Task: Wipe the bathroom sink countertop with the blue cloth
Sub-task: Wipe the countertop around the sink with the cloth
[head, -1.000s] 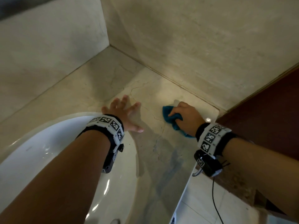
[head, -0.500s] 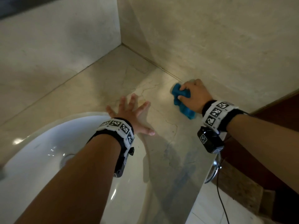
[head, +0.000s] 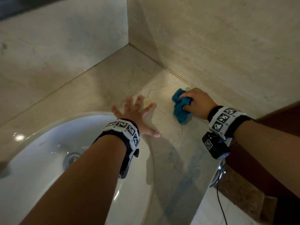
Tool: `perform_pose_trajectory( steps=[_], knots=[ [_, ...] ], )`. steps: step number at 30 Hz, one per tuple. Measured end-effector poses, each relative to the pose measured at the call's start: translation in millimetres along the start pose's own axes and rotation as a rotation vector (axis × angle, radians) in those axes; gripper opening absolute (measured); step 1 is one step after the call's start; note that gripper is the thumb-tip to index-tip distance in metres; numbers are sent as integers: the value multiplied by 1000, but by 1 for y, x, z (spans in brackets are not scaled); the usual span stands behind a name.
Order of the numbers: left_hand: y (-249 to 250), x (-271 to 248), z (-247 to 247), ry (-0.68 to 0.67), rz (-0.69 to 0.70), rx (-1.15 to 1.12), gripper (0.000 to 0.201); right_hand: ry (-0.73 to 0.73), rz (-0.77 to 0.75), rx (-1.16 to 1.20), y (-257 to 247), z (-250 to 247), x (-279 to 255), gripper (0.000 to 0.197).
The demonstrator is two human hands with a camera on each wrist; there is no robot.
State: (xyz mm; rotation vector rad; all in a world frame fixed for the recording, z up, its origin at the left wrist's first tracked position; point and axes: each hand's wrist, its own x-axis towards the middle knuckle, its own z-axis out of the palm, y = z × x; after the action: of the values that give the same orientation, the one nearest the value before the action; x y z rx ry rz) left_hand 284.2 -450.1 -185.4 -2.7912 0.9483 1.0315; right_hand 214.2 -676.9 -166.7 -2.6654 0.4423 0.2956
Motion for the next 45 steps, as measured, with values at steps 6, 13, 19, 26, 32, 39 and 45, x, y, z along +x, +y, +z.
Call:
perform_pose_trajectory(
  steps=[6, 13, 19, 26, 32, 39, 45],
  knots=[
    [0, 0, -1, -12, 3, 6, 114, 159, -48, -192, -8, -12, 23, 41],
    [1, 0, 2, 8, -2, -10, 116, 50, -212, -117, -37, 27, 7, 35],
    [-1, 0, 1, 6, 13, -21, 114, 166, -43, -71, -27, 15, 18, 33],
    [0, -2, 1, 6, 8, -35, 114, -3, -150, -125, -31, 25, -4, 47],
    [0, -2, 0, 7, 8, -39, 114, 119, -154, -49, -26, 22, 16, 28],
    [-1, -1, 1, 7, 9, -21, 114, 87, -209, 49, -30, 30, -1, 24],
    [1, -1, 1, 11, 6, -18, 114, 96, -85, 63, -14, 7, 8, 42]
  ],
)
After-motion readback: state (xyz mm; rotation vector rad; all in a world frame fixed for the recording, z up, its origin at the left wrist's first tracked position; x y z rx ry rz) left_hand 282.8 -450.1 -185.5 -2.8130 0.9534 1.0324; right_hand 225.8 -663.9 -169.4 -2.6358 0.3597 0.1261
